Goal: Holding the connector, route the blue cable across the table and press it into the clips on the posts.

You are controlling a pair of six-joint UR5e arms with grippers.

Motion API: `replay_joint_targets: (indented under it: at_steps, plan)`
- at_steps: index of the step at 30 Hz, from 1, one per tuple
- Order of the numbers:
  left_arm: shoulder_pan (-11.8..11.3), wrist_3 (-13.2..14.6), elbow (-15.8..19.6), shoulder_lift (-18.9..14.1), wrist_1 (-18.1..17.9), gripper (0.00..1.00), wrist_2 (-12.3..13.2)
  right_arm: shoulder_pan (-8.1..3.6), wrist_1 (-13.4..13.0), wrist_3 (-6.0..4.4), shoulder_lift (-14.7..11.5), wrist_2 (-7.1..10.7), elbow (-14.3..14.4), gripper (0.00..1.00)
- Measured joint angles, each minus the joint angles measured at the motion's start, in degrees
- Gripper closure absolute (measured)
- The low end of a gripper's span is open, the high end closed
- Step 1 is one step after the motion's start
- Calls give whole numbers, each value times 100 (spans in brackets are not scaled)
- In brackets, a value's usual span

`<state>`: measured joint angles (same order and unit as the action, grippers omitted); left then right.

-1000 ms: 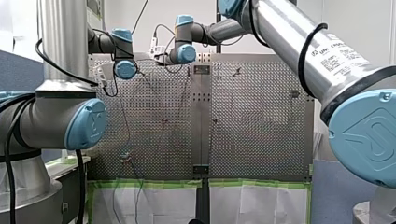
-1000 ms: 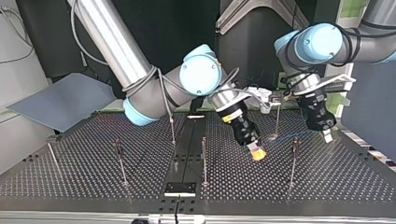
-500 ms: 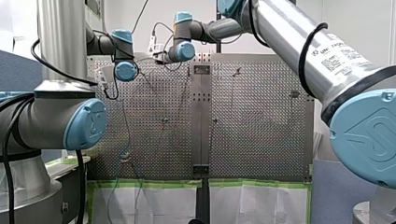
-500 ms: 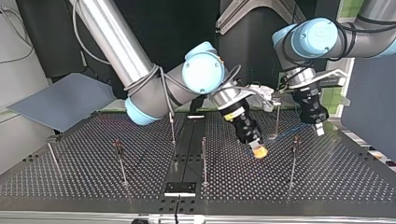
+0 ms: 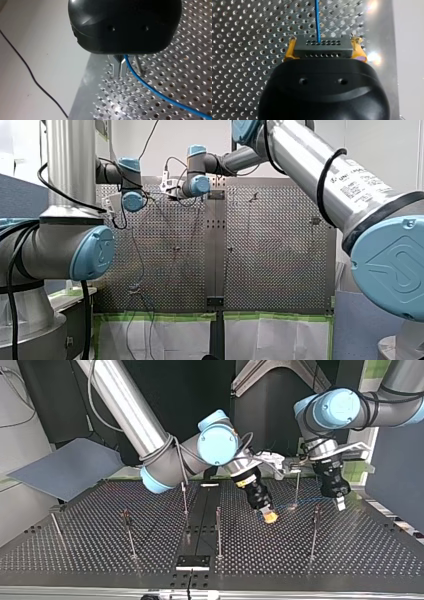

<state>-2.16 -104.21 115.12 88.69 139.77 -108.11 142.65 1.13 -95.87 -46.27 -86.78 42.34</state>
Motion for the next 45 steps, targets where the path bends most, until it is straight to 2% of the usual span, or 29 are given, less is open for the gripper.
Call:
replay_joint_targets:
  at_steps: [9,22,29,35,40,45]
  plan:
    - [-172,-11,-139,327,-382,95,303,-70,-34,-17,31,93,-101,100]
    - [-382,-33,-414,577,-529,95,704,-148,-44,-16,41,99,-128,100]
    - [-468,-241,-665,685,-724,95,1051,-188,-68,3,42,112,-141,100]
    - [-566,-362,-883,762,-738,95,1302,-198,-78,30,42,105,-165,100]
    - [-645,-356,-968,951,-737,95,1442,-216,-79,81,42,21,-171,100]
    - [-711,-341,-1001,1200,-789,95,1623,-252,-79,206,42,-212,-174,100]
